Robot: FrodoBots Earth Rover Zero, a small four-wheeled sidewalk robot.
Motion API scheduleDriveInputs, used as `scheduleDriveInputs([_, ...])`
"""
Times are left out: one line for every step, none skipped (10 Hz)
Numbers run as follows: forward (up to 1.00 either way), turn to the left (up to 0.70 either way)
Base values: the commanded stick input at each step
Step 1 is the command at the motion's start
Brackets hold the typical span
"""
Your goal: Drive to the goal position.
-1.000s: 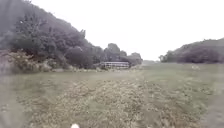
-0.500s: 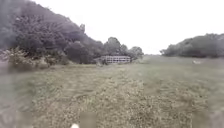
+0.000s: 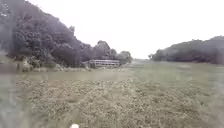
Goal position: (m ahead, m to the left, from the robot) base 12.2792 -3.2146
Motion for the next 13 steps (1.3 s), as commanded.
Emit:
scheduleDriveInputs([0.70,-0.10])
scheduleDriveInputs([0.70,-0.19])
scheduleDriveInputs([0.70,-0.26])
scheduleDriveInputs([0.70,-0.31])
scheduleDriveInputs([0.70,0.00])
scheduleDriveInputs([0.70,0.00])
scheduleDriveInputs([0.70,0.00])
scheduleDriveInputs([0.70,0.00])
scheduleDriveInputs([0.70,0.00])
scheduleDriveInputs([0.70,0.00])
scheduleDriveInputs([0.70,0.00])
scheduleDriveInputs([0.70,-0.35])
scheduleDriveInputs([0.70,-0.35])
